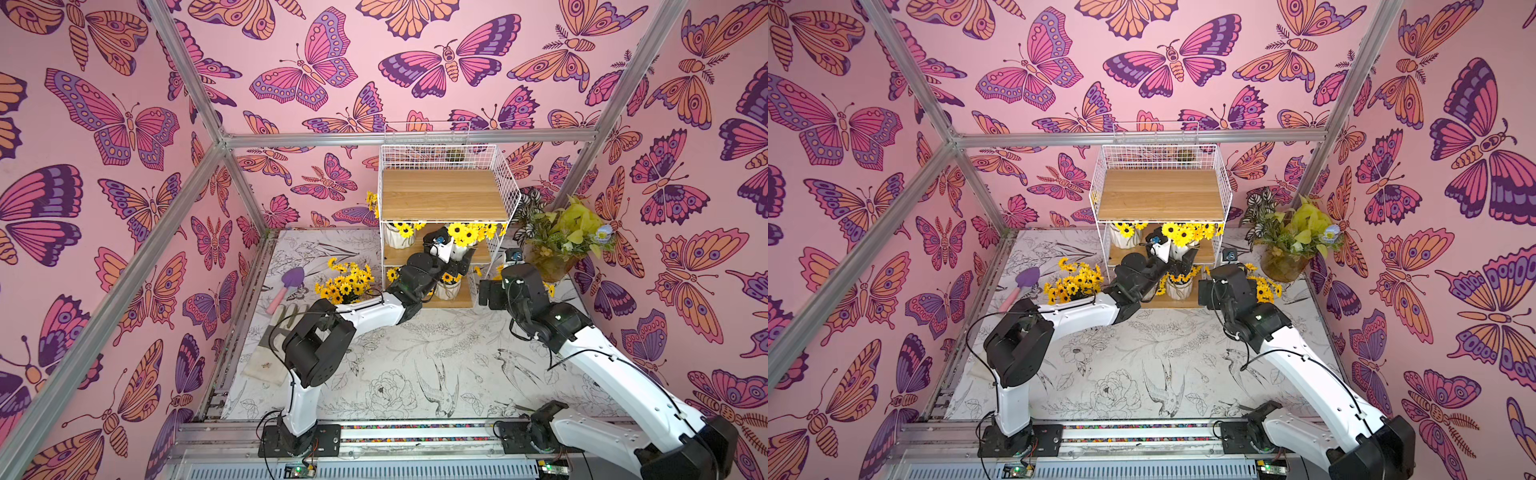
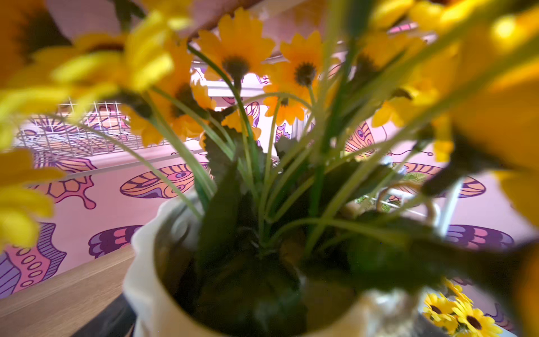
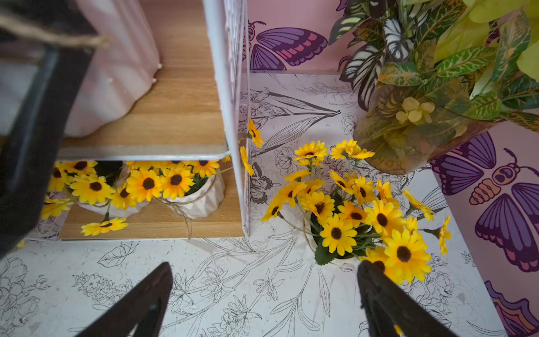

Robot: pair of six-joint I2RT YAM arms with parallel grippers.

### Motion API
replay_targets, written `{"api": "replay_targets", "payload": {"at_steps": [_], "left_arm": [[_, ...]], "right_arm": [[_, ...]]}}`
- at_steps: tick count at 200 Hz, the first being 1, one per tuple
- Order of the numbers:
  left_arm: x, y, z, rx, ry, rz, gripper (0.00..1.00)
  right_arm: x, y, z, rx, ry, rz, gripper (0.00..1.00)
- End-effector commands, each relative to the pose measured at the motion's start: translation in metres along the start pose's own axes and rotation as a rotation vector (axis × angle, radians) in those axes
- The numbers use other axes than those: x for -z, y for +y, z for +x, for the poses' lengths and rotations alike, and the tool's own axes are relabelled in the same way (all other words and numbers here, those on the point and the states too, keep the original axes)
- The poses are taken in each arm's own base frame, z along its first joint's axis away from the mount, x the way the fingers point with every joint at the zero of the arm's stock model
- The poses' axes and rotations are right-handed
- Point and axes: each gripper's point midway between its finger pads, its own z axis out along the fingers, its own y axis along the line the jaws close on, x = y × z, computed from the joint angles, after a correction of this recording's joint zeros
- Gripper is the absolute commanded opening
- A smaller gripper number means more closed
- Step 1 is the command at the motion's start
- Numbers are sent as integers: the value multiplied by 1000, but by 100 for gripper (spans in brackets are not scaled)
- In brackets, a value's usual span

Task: Take the sunflower pots off the shelves
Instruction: Pick up the sunflower pot from the shelf.

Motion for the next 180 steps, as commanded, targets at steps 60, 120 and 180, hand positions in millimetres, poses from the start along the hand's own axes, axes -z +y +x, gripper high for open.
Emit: {"api": "replay_targets", "payload": {"at_steps": [60,120,180], "left_arm": [[44,-4,139,-43,352,66,60],[52,-16,125,-27,347,137,59],[80,-35,109,-7,352,246,59]], "right_arm": [[1,0,-32,-13,-56,-18,99],[6,-8,-36,1,-63,-2,99],[22,-21,-40,22,-71,20,99]]}}
